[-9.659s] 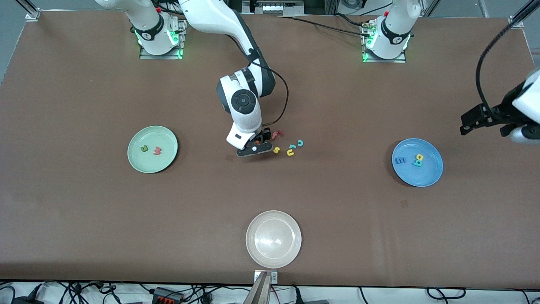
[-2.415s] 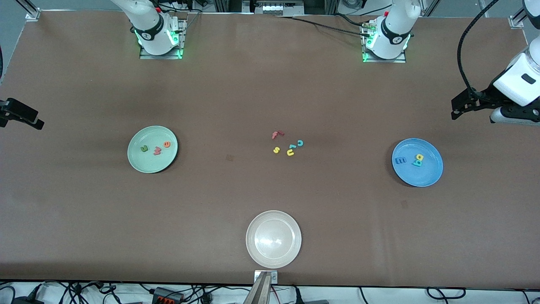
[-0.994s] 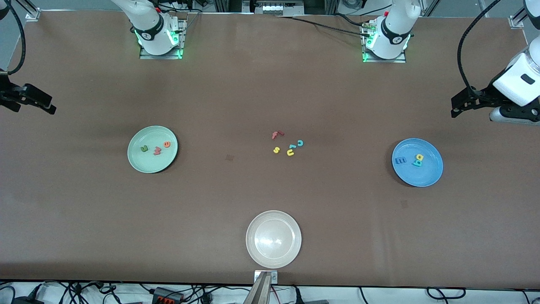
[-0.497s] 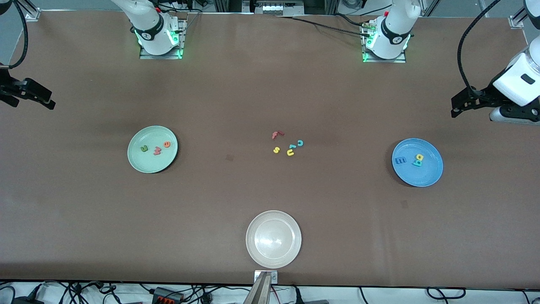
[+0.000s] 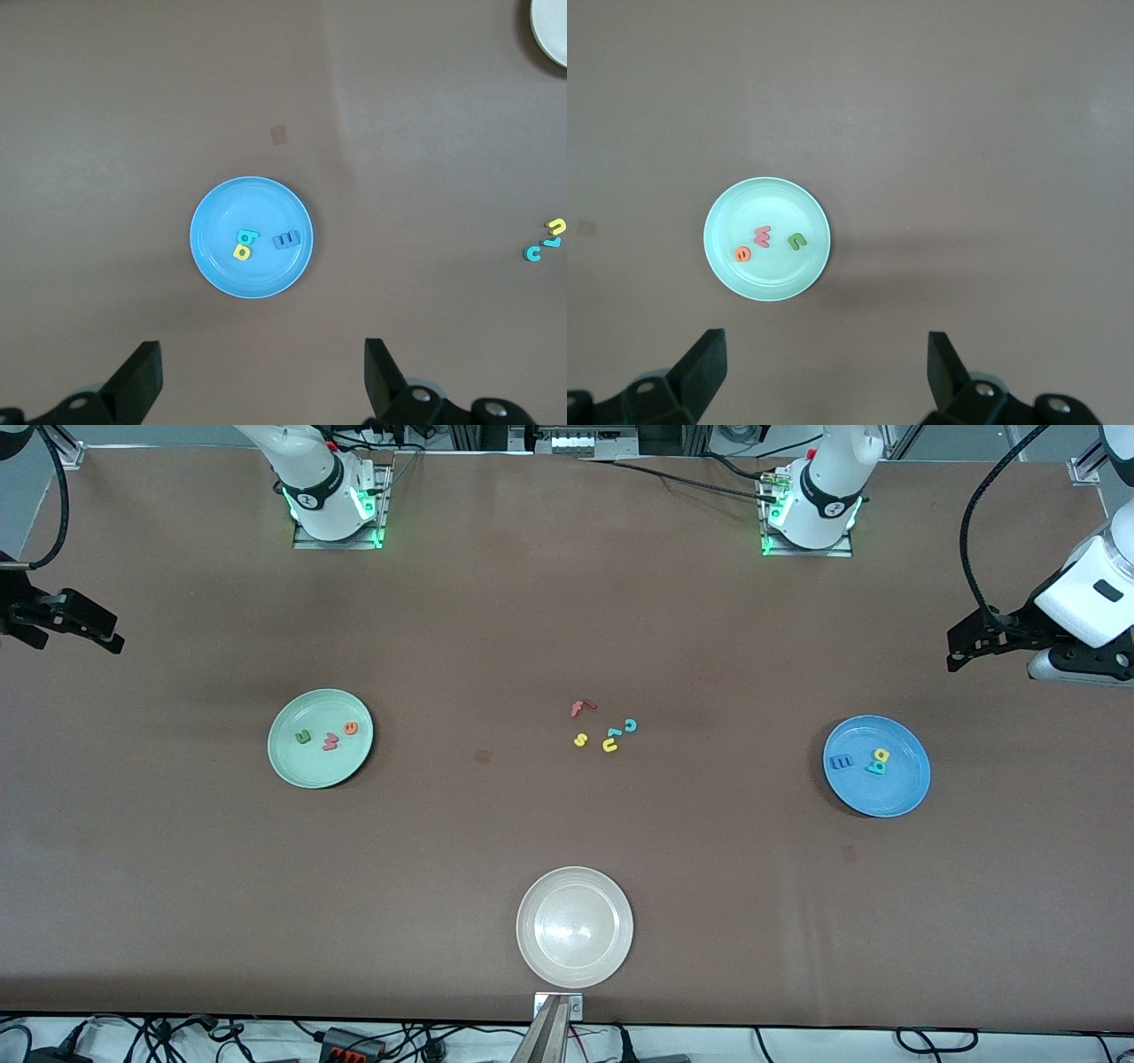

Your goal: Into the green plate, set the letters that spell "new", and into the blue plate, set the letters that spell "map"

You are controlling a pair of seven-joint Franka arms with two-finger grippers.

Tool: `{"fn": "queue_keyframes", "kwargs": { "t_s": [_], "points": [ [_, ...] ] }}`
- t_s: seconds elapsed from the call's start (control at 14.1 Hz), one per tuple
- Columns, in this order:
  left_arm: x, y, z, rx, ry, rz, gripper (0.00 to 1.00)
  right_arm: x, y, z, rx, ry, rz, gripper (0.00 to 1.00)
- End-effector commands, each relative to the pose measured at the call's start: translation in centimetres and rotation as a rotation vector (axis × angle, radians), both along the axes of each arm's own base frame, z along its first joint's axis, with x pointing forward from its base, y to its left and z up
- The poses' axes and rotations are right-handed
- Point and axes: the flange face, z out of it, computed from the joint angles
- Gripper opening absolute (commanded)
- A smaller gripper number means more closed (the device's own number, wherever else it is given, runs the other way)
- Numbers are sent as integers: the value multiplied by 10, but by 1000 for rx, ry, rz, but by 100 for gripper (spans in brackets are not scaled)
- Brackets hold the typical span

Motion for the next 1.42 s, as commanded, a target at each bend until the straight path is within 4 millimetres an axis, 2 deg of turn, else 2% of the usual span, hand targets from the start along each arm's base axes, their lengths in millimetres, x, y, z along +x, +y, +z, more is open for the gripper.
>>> {"fn": "queue_keyframes", "kwargs": {
  "t_s": [0.0,0.21,0.5,1.35],
  "points": [
    [-1,-2,9,-23,3,-14,100,-7,2,1,-15,4,-7,100],
    [-1,-6,17,-23,1,-22,100,-7,2,1,-15,4,-6,100],
    [-2,-16,17,-23,6,-42,100,-8,2,1,-10,9,-6,100],
    [-2,-16,17,-23,6,-45,100,-9,1,1,-10,14,0,100]
  ]
}}
